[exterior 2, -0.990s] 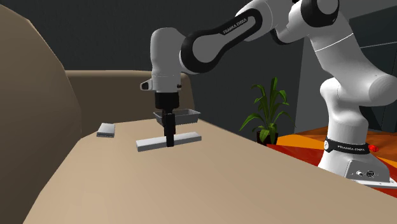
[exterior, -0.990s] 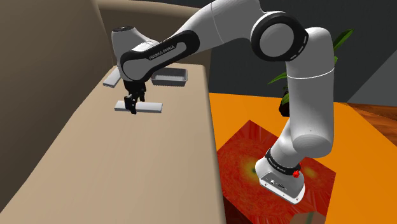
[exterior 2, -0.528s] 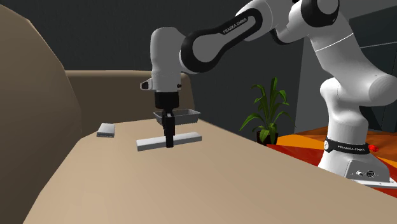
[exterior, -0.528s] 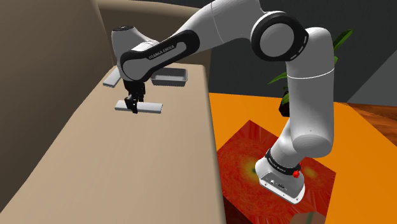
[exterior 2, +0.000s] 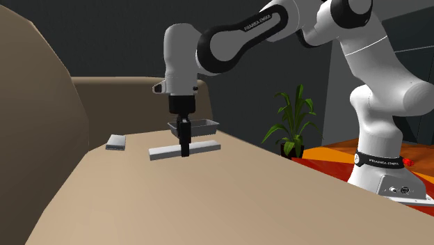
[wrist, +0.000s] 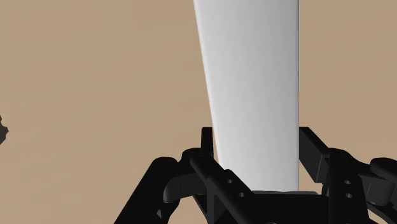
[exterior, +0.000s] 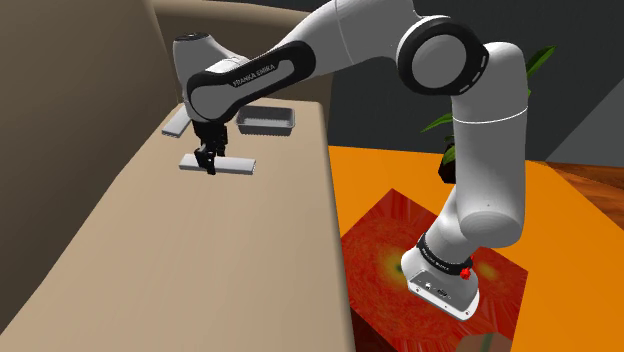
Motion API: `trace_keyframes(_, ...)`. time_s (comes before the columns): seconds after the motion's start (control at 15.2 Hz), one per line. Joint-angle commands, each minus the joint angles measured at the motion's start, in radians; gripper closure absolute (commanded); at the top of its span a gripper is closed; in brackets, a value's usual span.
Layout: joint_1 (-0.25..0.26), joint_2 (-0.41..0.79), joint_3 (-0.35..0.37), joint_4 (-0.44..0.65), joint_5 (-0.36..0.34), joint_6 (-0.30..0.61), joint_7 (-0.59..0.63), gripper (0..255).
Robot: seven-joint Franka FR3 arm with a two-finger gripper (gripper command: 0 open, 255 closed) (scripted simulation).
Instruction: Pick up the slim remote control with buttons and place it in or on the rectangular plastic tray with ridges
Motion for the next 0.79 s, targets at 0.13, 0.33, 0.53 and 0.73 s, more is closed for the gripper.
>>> trace_keyframes(0.13,-0.003,-0.024,0.003,0.02,0.007,-0.043,-0.005,255)
trace_keyframes(0.33,-0.003,-0.038,0.006,0.039,0.011,-0.076,-0.008,255)
trace_keyframes(0.53,-0.004,-0.05,0.008,0.062,0.015,-0.111,-0.01,255)
trace_keyframes(0.73,-0.004,-0.061,0.009,0.087,0.019,-0.146,-0.013,255)
